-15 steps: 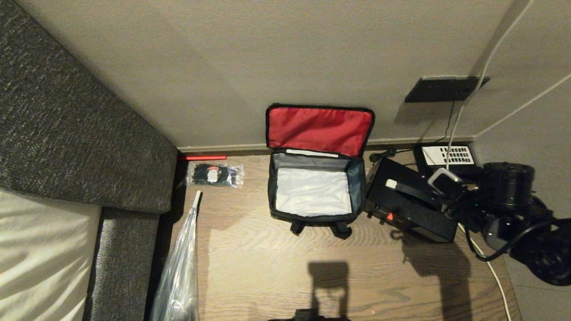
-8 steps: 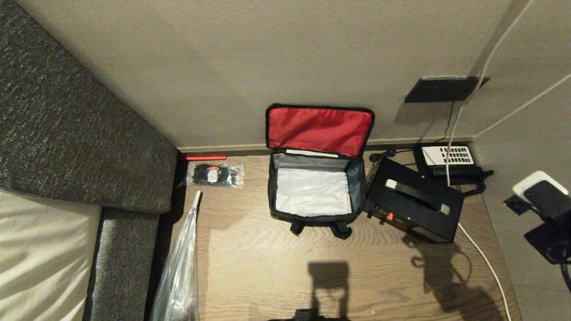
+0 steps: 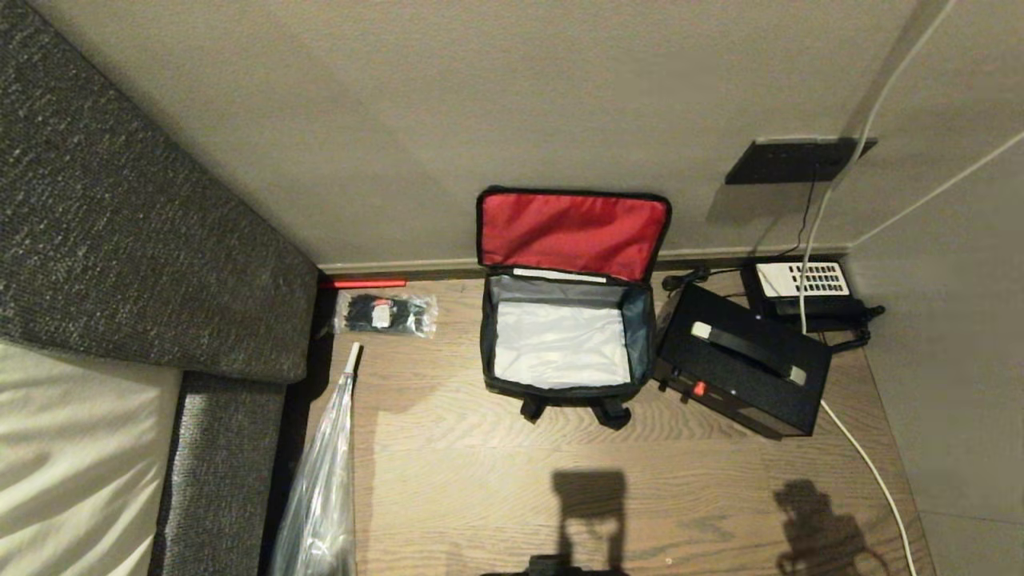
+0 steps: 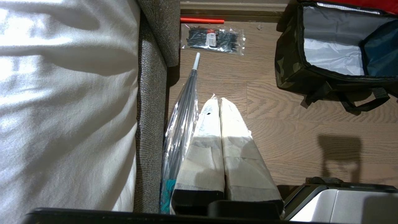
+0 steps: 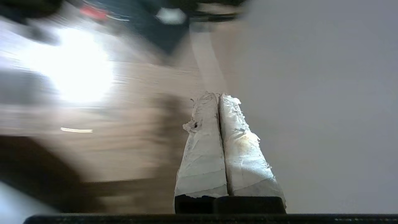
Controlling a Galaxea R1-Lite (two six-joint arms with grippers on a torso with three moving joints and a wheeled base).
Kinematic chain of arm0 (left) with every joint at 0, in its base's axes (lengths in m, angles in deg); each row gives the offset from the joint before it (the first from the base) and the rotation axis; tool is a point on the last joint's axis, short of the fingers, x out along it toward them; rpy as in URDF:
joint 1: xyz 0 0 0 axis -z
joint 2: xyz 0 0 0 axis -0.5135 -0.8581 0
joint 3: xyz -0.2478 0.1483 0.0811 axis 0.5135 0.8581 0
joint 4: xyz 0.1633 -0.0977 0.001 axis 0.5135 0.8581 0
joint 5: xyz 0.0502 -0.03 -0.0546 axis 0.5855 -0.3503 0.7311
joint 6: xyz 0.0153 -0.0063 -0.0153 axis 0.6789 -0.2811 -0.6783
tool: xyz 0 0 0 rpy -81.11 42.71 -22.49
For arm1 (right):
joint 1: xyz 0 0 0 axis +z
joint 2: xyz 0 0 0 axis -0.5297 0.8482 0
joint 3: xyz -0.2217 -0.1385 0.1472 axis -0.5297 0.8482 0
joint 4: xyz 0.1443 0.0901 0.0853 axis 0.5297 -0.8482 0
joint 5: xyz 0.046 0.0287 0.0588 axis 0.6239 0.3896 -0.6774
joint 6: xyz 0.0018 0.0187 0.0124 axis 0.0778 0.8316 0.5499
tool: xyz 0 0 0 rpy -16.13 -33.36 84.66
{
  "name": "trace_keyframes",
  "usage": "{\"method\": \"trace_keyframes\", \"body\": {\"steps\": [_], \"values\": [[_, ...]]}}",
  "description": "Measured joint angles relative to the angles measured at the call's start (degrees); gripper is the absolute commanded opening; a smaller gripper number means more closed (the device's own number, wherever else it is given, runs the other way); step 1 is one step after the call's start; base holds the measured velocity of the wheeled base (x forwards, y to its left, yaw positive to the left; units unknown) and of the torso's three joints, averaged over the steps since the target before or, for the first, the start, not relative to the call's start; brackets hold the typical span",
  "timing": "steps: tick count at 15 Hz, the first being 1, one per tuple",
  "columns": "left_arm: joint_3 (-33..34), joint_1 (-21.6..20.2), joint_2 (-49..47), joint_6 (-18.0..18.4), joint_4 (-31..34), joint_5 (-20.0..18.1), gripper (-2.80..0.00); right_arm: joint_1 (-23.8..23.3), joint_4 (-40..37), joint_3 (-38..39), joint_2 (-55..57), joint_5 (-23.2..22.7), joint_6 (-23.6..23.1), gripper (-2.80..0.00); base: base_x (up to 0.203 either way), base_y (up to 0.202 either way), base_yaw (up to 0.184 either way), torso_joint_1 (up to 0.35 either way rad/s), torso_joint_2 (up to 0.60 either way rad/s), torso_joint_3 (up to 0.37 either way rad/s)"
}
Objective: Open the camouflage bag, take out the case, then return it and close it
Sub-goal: Grip the handle again
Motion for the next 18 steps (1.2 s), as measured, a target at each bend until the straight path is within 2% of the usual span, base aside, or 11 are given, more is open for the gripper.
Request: {"method": "trace_keyframes", "body": {"steps": [1,2,4,6,11,18], "values": [[0.0,0.0,0.0,0.0,0.0,0.0,-2.80,-1.2,-0.9,2.3,-3.2,-4.9,5.4,-2.80,0.000,0.000,0.000,0.000,0.00,0.000],[0.0,0.0,0.0,0.0,0.0,0.0,-2.80,-2.5,-1.1,4.8,-6.2,-9.6,8.8,-2.80,0.000,0.000,0.000,0.000,0.00,0.000],[0.0,0.0,0.0,0.0,0.0,0.0,-2.80,-4.3,-1.2,8.8,-11.8,-17.7,11.6,-2.80,0.000,0.000,0.000,0.000,0.00,0.000],[0.0,0.0,0.0,0.0,0.0,0.0,-2.80,-5.2,-4.8,10.3,-17.7,-22.8,13.2,-2.80,0.000,0.000,0.000,0.000,0.00,0.000],[0.0,0.0,0.0,0.0,0.0,0.0,-2.80,-5.8,-7.1,11.0,-30.0,-24.2,15.4,-2.80,0.000,0.000,0.000,0.000,0.00,0.000],[0.0,0.0,0.0,0.0,0.0,0.0,-2.80,-5.8,-7.1,11.1,-33.1,-24.1,16.8,-2.80,0.000,0.000,0.000,0.000,0.00,0.000]]}}
